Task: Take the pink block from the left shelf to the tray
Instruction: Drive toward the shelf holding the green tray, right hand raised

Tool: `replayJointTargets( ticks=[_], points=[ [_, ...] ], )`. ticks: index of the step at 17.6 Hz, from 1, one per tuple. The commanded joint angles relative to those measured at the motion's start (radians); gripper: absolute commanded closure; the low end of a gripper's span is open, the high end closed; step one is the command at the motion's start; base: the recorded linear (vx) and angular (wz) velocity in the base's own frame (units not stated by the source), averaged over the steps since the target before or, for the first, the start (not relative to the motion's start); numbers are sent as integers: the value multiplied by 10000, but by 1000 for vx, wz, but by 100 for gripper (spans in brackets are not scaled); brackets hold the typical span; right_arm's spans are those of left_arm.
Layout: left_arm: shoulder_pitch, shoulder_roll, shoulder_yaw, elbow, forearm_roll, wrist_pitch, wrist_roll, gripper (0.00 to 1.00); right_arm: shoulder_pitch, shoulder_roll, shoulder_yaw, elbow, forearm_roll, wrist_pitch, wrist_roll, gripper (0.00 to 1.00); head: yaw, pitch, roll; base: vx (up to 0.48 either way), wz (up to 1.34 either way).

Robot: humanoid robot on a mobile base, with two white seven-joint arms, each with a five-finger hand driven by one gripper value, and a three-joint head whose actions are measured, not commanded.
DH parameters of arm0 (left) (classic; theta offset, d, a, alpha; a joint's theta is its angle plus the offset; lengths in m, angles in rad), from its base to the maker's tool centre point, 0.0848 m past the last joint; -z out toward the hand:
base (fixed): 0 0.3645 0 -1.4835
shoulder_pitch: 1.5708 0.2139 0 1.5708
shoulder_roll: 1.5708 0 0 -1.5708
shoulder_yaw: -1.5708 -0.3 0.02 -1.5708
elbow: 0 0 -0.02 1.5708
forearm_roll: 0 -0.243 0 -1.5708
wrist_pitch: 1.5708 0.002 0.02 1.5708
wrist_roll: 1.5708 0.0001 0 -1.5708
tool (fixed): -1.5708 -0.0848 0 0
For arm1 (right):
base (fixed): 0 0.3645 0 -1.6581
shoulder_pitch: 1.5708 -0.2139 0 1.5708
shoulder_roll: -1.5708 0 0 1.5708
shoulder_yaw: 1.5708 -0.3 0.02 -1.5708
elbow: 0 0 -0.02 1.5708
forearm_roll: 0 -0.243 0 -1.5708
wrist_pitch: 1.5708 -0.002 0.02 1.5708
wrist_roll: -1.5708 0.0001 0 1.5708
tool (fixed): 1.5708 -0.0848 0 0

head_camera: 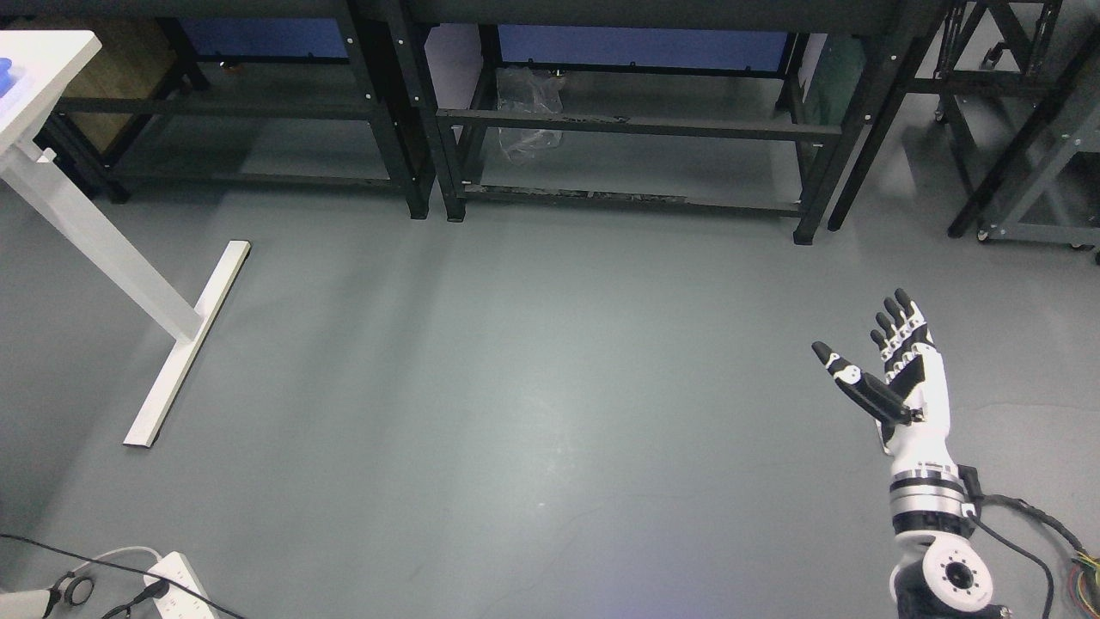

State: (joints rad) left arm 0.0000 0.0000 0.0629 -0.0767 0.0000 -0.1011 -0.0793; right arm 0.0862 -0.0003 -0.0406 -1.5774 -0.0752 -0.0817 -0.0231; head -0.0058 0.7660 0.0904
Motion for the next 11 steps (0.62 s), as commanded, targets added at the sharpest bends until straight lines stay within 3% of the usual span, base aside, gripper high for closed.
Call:
replayJointTargets(
  ticks=[1, 8, 11],
  points=[
    [92, 175, 0, 0, -15, -2, -5, 0, -2, -172, -39, -103, -60, -42, 200, 0, 0, 0, 0, 0, 0],
    [92, 175, 0, 0, -15, -2, -5, 0, 120, -172, -23, -226, -182, -133, 614, 0, 0, 0, 0, 4, 1],
    [92, 175, 0, 0, -15, -2, -5, 0, 105, -172, -54, -211, -1193, -487, 874, 0, 0, 0, 0, 34, 89]
  ],
)
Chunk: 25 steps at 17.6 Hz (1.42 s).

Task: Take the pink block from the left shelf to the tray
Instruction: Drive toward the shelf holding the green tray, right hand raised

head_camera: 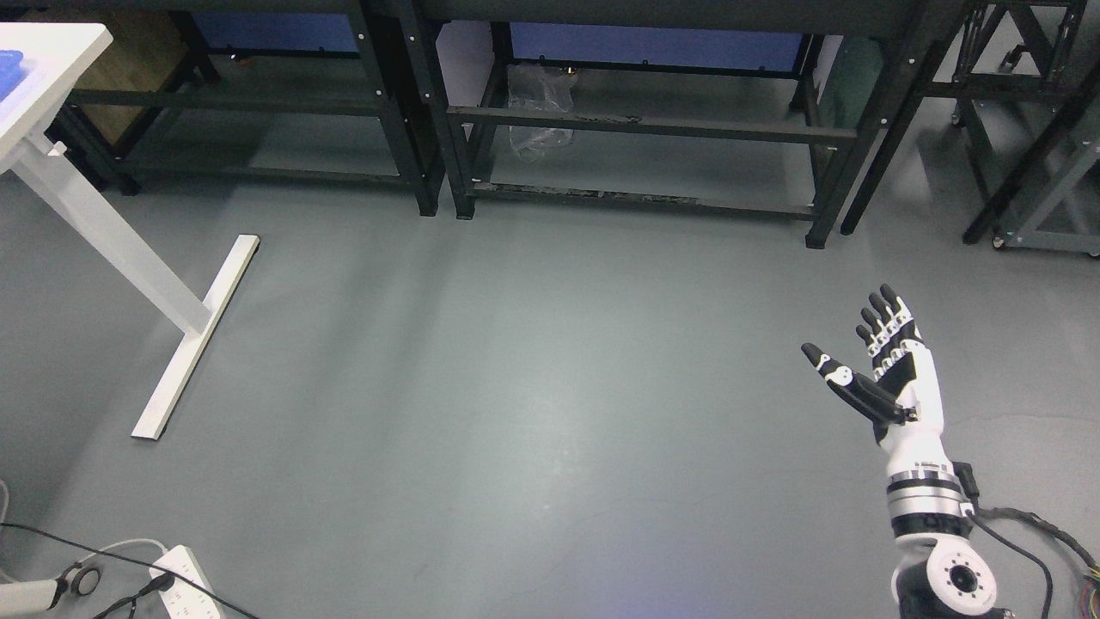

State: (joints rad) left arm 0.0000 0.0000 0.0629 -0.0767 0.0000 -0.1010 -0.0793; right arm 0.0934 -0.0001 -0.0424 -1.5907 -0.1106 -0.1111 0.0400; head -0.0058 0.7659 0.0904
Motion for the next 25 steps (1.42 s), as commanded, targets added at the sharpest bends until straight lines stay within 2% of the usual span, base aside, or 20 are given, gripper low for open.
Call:
replayJointTargets(
  ticks=[1, 4, 6, 9, 11, 14, 18, 25],
  points=[
    [92, 175, 0, 0, -15, -2, -5, 0, 17, -174, -51, -77, -918, -208, 305, 0, 0, 0, 0, 52, 173],
    [92, 175, 0, 0, -15, -2, -5, 0, -44, -174, -36, -77, -447, -239, 291, 0, 0, 0, 0, 61, 194],
    [92, 175, 0, 0, -15, -2, -5, 0, -90, -174, -81, -77, 1463, -300, 77, 0, 0, 0, 0, 70, 201],
    [92, 175, 0, 0, -15, -2, -5, 0, -213, -642, -373, -93, 5344, -346, -1910, 1, 0, 0, 0, 100, 243],
    [92, 175, 0, 0, -15, -2, -5, 0, -320, -950, -358, -108, 6487, -316, -2485, 1, 0, 0, 0, 120, 220],
    [92, 175, 0, 0, -15, -2, -5, 0, -321, -844, -404, -93, 6398, -269, -2440, 0, 0, 0, 0, 158, 169],
    [92, 175, 0, 0, -15, -2, -5, 0, -259, -690, -450, -108, 5036, -821, -2486, 0, 0, 0, 0, 206, 10],
    [92, 175, 0, 0, -15, -2, -5, 0, -229, -843, -465, -123, 5968, -898, -2470, 1, 0, 0, 0, 295, -66]
  ],
)
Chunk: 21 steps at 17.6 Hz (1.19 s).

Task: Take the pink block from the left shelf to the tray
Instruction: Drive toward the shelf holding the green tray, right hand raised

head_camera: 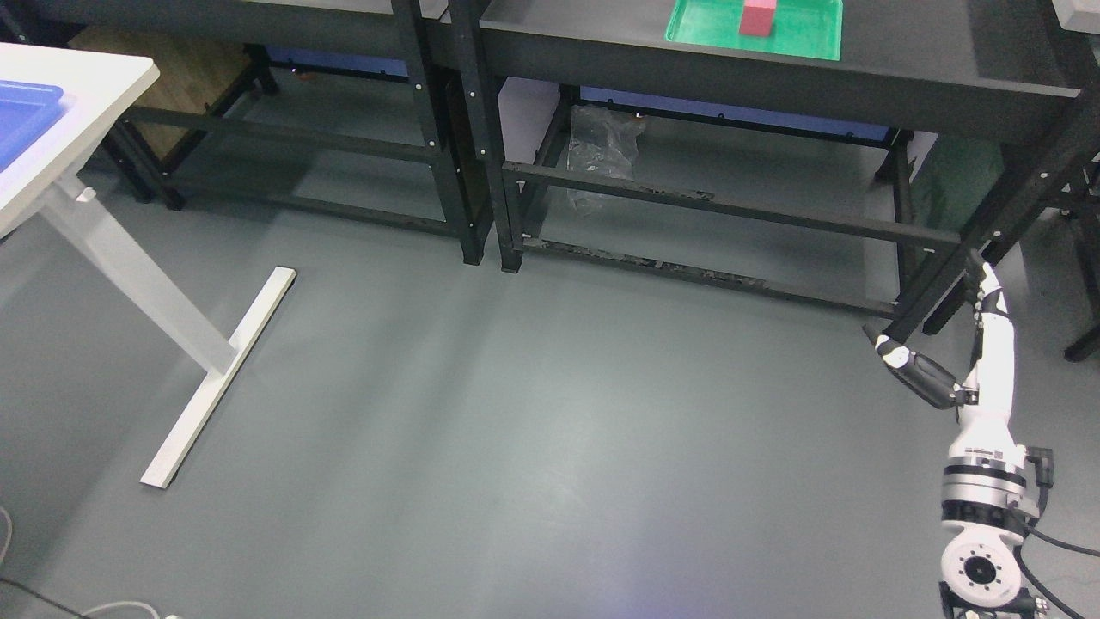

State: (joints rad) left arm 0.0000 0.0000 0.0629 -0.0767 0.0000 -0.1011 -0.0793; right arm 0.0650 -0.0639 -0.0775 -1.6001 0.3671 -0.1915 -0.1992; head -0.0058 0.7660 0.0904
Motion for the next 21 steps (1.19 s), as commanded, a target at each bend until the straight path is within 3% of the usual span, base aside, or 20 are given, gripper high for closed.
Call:
replayJointTargets(
  ticks=[1, 9, 21],
  points=[
    [92, 174, 0, 0, -15, -2, -5, 0, 71, -190, -145, -45, 1191, -171, -124, 1, 0, 0, 0, 354, -86],
    [92, 174, 0, 0, -15, -2, -5, 0, 102, 70, -283, -413, 1191, -662, -217, 0, 0, 0, 0, 392, -76],
    [92, 174, 0, 0, -15, -1, -5, 0, 56, 25, -283, -413, 1207, -601, -79, 0, 0, 0, 0, 360, 87]
  ],
)
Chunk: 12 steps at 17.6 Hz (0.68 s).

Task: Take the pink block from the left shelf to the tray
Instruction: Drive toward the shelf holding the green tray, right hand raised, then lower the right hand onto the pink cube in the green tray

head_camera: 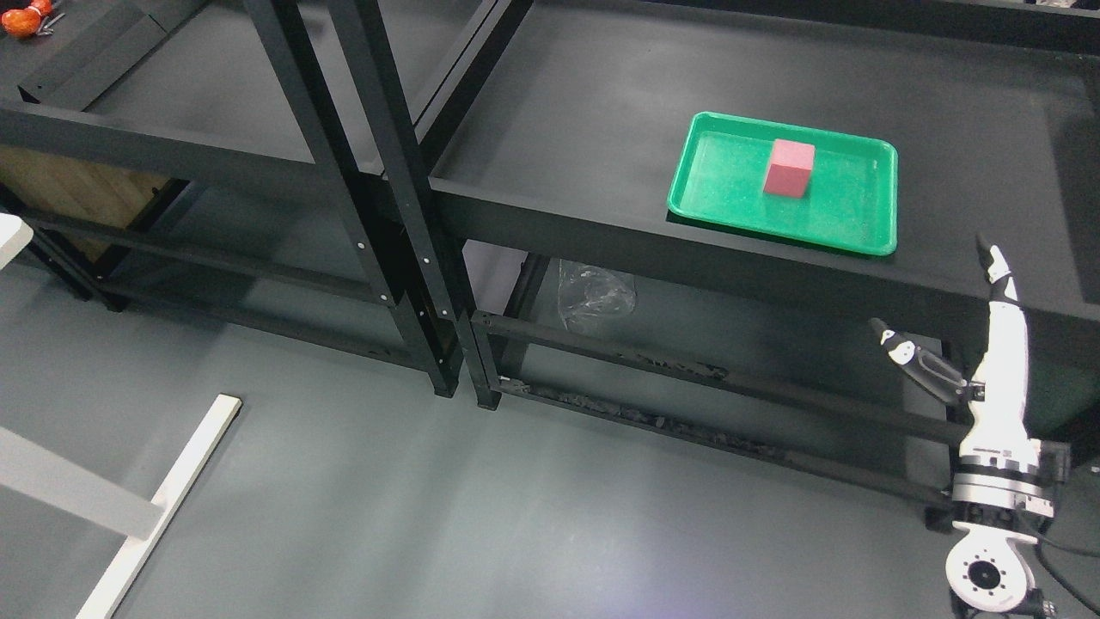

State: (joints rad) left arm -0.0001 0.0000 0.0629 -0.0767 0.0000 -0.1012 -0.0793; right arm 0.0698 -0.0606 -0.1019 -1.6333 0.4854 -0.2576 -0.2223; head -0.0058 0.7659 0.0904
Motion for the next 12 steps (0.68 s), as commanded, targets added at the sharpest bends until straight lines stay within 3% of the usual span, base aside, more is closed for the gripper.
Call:
replayJointTargets(
  ticks=[1, 4, 7, 12],
  points=[
    [93, 174, 0, 0, -15, 0, -5, 0, 23, -53, -24, -81, 84, 76, 182, 0, 0, 0, 0, 294, 95],
    [93, 174, 0, 0, -15, 0, -5, 0, 115, -99, -24, -66, 161, 197, 763, 0, 0, 0, 0, 310, 73],
    [93, 174, 0, 0, -15, 15, -5, 0, 39, -145, 7, -35, 711, 1268, 1393, 0, 0, 0, 0, 277, 55],
    [93, 174, 0, 0, -15, 0, -5, 0, 39, -497, 160, 26, 1327, 1762, 1517, 0, 0, 0, 0, 255, 49]
  ],
)
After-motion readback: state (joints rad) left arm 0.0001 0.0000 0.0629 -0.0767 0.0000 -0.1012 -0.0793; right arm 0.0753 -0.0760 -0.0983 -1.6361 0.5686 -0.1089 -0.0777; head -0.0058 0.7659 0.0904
